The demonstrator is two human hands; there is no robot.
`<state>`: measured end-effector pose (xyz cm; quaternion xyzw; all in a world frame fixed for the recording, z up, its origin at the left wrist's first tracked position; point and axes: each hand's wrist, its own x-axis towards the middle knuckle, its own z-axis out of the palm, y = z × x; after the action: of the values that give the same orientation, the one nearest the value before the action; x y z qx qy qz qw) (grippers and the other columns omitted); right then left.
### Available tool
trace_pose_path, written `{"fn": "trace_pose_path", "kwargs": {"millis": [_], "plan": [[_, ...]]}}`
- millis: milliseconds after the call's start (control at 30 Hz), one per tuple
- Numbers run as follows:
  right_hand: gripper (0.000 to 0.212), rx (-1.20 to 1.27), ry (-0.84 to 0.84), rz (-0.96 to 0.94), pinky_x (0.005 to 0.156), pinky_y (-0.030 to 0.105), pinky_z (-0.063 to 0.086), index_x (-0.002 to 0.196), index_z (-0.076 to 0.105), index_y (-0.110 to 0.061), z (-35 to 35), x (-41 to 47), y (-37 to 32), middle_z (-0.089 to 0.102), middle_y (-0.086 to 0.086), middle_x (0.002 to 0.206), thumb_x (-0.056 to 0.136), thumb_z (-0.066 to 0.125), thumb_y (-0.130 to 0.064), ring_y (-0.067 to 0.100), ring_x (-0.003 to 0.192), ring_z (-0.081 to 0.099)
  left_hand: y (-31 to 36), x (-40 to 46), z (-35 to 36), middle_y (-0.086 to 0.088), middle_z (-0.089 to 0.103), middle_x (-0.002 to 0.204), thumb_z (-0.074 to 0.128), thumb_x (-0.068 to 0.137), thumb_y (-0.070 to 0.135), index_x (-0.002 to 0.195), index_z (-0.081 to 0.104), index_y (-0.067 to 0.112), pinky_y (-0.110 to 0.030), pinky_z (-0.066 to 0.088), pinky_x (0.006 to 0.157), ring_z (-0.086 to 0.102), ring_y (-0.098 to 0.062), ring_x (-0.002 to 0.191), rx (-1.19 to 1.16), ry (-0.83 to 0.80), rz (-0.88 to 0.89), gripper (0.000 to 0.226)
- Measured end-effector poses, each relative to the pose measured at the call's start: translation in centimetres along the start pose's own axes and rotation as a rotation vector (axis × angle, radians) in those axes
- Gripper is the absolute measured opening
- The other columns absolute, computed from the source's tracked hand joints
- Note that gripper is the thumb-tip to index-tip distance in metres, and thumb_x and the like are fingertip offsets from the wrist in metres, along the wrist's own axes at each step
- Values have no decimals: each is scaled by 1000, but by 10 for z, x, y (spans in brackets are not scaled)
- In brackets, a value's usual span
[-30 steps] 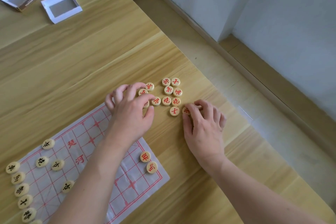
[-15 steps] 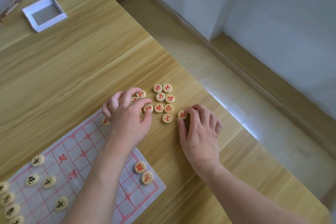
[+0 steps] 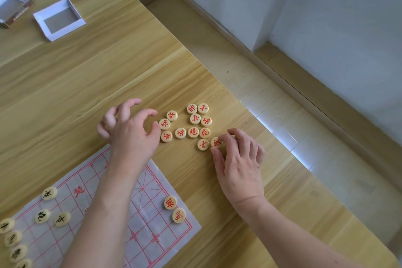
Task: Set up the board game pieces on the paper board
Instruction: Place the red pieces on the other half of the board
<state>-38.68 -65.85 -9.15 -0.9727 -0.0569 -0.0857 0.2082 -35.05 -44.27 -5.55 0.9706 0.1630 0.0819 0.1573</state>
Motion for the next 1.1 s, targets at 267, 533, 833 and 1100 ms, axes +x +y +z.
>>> {"fn": "trace_pose_path", "kwargs": {"millis": [267, 533, 833, 1100], "plan": [[32, -38, 2, -60, 103, 36, 22, 112, 59, -18, 1, -1, -1, 43, -1, 123, 96, 46, -42, 21, 114, 43, 9, -5, 1, 9, 46, 138, 75, 71, 26, 86, 71, 35, -54, 20, 103, 30, -31, 126, -1, -61, 9, 18], [35, -42, -8, -66, 103, 35, 21, 111, 59, -17, 1, 0, -1, 44, 0, 123, 96, 43, -44, 21, 114, 43, 11, -25, 5, 8, 45, 139, 78, 64, 27, 88, 67, 36, -55, 20, 102, 29, -29, 126, 41, -92, 53, 27], [37, -41, -24, -62, 103, 36, 21, 111, 60, -16, 0, 0, -1, 43, 0, 123, 96, 42, -45, 22, 114, 43, 7, -31, 12, 8, 46, 138, 78, 66, 30, 80, 67, 35, -55, 21, 101, 30, -29, 125, 74, -38, 13, 19], [35, 52, 12, -89, 103, 37, 19, 105, 62, -20, -3, -5, 1, 42, -2, 126, 93, 47, -49, 18, 119, 39, 3, -33, 1, 12, 46, 138, 78, 66, 36, 76, 66, 34, -54, 20, 102, 29, -27, 126, 46, -10, 68, 15]]}}
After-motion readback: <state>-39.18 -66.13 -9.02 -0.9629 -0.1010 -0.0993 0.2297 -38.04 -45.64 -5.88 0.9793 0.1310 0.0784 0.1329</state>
